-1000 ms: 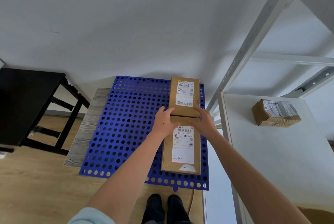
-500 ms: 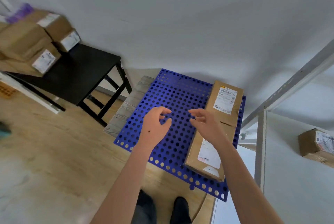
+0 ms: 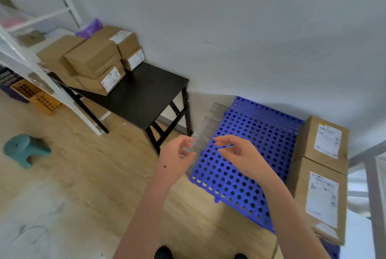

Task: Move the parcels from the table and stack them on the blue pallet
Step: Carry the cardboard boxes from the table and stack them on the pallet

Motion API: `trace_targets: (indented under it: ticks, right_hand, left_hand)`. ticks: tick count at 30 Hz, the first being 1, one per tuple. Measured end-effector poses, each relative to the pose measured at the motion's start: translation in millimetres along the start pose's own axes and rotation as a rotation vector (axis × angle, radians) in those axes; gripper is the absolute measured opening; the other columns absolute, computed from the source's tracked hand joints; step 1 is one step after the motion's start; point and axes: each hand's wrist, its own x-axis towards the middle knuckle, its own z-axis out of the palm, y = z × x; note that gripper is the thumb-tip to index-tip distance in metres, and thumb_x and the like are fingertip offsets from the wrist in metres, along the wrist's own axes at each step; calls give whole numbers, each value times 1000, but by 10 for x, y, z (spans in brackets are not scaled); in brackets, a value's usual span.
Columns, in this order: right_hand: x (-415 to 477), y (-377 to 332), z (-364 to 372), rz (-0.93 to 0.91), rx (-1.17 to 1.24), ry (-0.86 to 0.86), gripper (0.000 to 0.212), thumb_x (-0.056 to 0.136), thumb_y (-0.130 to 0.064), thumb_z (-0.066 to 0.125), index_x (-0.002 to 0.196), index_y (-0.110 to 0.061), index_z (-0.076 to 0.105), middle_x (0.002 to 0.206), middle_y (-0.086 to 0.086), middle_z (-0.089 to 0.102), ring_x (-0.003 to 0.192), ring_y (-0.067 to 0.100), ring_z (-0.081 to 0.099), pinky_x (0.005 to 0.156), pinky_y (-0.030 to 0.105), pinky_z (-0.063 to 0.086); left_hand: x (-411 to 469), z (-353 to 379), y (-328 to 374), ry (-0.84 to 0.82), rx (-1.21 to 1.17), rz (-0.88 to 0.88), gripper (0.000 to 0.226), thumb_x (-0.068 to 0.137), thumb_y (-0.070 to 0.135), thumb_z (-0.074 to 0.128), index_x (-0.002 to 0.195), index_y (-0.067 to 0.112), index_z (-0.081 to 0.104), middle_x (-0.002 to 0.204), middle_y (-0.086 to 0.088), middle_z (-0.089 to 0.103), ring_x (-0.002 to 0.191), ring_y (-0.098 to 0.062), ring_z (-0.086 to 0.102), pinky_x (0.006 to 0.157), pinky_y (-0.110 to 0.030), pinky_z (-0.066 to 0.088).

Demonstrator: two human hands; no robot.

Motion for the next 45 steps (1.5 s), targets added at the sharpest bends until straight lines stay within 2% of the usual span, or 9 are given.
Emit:
trace_targets:
  ticks: [5, 10, 16, 19, 25, 32, 37, 42, 45]
  right_hand:
    - [394, -515, 722, -53, 24, -16, 27, 94, -17, 60, 116, -33, 63, 110, -15, 66, 90, 7, 66, 85, 23, 54]
    - [735, -933, 1346, -83, -15, -56, 28, 93, -13, 60, 116, -30, 63, 109, -9, 66, 90, 12, 66, 82, 18, 51]
    - [1143, -1245, 1845, -91, -91, -129, 31, 92, -14, 60, 119, -31, 61, 110, -13, 64, 91, 4, 66, 88, 23, 51]
    - [1403, -1339, 1986, -97, -116, -168, 32, 93, -15, 58, 120, -32, 60, 112, -12, 63, 92, 2, 65, 85, 20, 51]
    - [2038, -1511, 2189, -137, -178, -183, 31, 94, -20, 58, 120, -37, 58, 109, -20, 62, 88, -10, 62, 72, 7, 47]
    - [2903, -1772, 2384, -128, -151, -216, 29, 93, -25, 60, 117, -41, 60, 107, -21, 62, 87, -4, 64, 80, 16, 49]
    - [3508, -1980, 2520, -119, -132, -269, 29, 93, -26, 60, 115, -44, 58, 107, -21, 63, 88, -5, 64, 68, 12, 49]
    - [3982, -2118, 2645, -74, -101, -284, 29, 92, -26, 60, 113, -45, 59, 104, -22, 64, 91, -2, 65, 75, 14, 45]
    - [4187, -2152, 2731, -58, -79, -259, 28, 92, -24, 60, 113, -41, 62, 102, -20, 65, 90, -2, 66, 80, 19, 48]
  left_hand:
    - [122, -815, -426, 42, 15, -36, 32, 80, 11, 70, 101, 31, 60, 91, 17, 60, 69, 7, 57, 61, -3, 44]
    - [168, -1518, -705, 67, 14, -64, 30, 81, 15, 69, 105, 30, 59, 90, 21, 56, 74, 4, 58, 58, -7, 44]
    - [267, -2038, -1009, 81, -44, -115, 28, 83, 16, 68, 101, 32, 55, 95, 17, 58, 82, -1, 57, 63, -12, 43]
    - [427, -2196, -1138, 108, -65, -145, 29, 83, 16, 68, 107, 29, 56, 96, 17, 58, 84, -1, 57, 69, -15, 47]
    - [891, -2506, -1312, 161, -73, -167, 28, 84, 18, 67, 109, 29, 57, 95, 19, 57, 82, 0, 57, 63, -11, 43]
    - [1535, -3051, -1421, 229, -4, -149, 26, 85, 19, 65, 108, 29, 60, 95, 16, 59, 76, 3, 57, 62, -9, 45]
    - [2045, -3348, -1499, 283, 49, -140, 26, 85, 19, 66, 109, 26, 61, 98, 11, 62, 77, -1, 59, 66, -11, 44]
    - [2468, -3544, -1598, 315, 91, -131, 24, 84, 19, 66, 105, 28, 61, 95, 13, 60, 72, 1, 58, 61, -2, 42]
    - [2678, -3676, -1692, 292, 78, -140, 21, 84, 21, 66, 101, 32, 60, 94, 15, 60, 72, 1, 58, 60, -4, 43]
